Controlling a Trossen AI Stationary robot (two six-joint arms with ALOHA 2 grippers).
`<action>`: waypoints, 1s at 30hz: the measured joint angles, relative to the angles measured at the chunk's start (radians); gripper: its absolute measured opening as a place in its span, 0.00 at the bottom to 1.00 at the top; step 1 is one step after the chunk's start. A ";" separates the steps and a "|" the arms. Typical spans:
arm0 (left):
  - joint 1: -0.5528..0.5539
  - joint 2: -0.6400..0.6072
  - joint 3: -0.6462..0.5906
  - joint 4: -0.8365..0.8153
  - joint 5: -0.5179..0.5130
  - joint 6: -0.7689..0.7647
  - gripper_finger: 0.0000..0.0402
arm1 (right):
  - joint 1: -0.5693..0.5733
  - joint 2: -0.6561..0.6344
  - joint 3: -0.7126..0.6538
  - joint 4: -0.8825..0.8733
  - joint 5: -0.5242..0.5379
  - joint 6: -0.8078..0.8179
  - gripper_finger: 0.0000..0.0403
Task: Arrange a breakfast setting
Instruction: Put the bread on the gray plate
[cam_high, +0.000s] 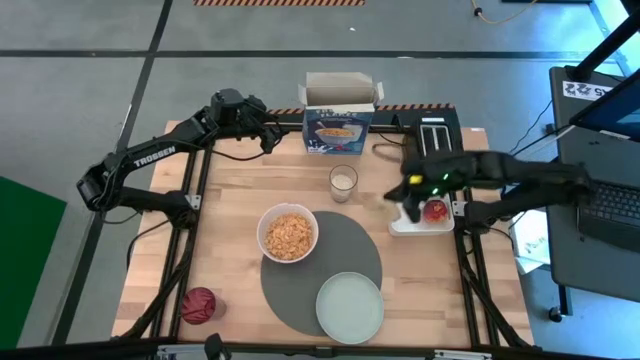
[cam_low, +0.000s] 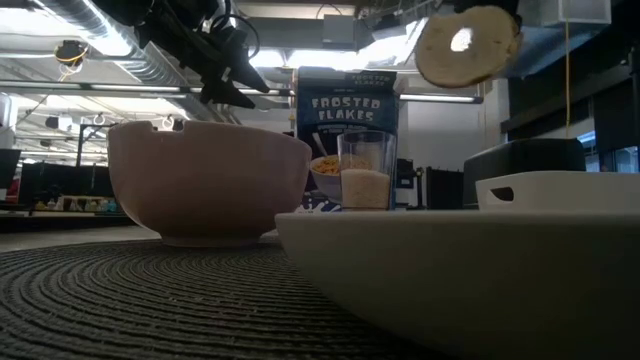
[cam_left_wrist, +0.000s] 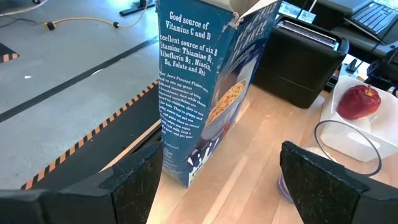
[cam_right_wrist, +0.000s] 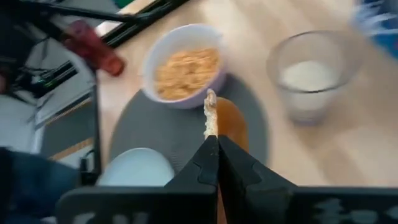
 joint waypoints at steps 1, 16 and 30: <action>0.000 0.000 0.000 -0.001 0.000 0.000 0.77 | 0.030 0.015 -0.009 0.032 0.000 0.038 0.00; 0.000 0.000 0.000 -0.118 0.000 0.041 0.77 | 0.488 0.178 -0.290 0.652 0.217 0.564 0.00; 0.000 0.000 0.000 -0.140 0.000 0.078 0.77 | 0.744 0.550 -0.354 1.163 0.411 0.906 0.00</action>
